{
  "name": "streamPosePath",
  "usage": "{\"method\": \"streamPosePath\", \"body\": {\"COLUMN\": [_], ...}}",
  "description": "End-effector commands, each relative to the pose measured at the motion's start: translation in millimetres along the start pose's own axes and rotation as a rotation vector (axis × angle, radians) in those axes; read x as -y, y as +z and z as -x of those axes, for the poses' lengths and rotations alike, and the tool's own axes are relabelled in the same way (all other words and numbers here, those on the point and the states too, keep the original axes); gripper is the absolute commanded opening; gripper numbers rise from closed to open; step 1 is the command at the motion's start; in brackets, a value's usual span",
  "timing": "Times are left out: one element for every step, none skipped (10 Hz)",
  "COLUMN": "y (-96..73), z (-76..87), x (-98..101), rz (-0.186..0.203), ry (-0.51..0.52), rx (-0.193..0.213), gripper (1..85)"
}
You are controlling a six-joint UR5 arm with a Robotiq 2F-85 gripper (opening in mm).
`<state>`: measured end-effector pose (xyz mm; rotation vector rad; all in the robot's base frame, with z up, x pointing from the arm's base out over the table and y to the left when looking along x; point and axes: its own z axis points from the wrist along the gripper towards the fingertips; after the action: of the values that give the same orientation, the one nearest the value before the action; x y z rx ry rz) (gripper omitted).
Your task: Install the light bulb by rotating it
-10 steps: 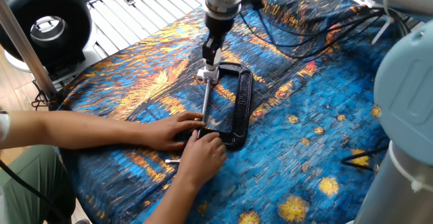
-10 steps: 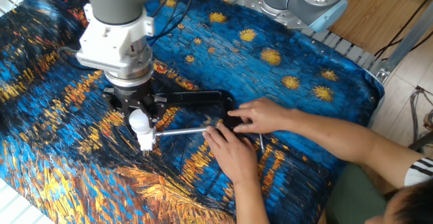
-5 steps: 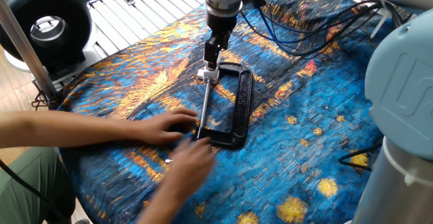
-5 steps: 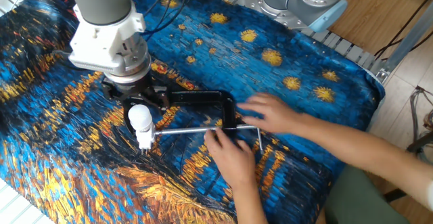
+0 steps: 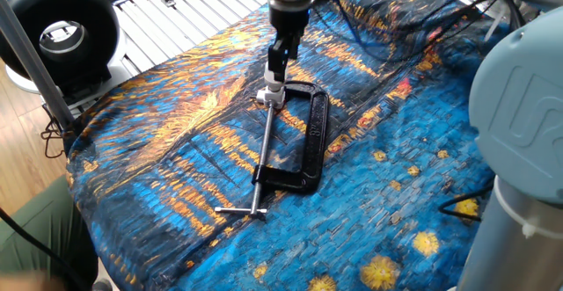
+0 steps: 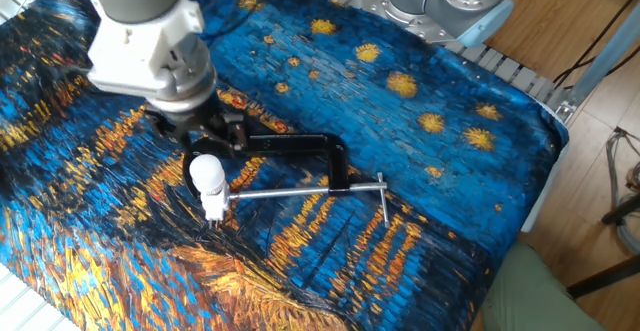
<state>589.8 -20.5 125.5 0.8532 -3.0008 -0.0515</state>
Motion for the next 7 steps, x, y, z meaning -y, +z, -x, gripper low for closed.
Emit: {"method": "streamPosePath", "body": {"y": [-25.6, -27.3, -28.8, -27.4, -25.7, -24.3, -21.4], "z": [7.9, 16.3, 22.2, 24.3, 27.3, 29.6, 29.5], "x": [12.7, 13.1, 11.6, 9.0, 5.8, 5.6, 6.4], "rz": [-0.060, -0.076, -0.083, -0.082, -0.079, -0.086, -0.090], "ry": [-0.224, -0.316, -0.389, -0.461, -0.515, -0.564, -0.596], "rx": [-0.004, -0.003, 0.000, 0.003, 0.012, 0.016, 0.017], "gripper": [65.3, 65.0, 64.7, 64.3, 64.3, 64.3, 64.3]}}
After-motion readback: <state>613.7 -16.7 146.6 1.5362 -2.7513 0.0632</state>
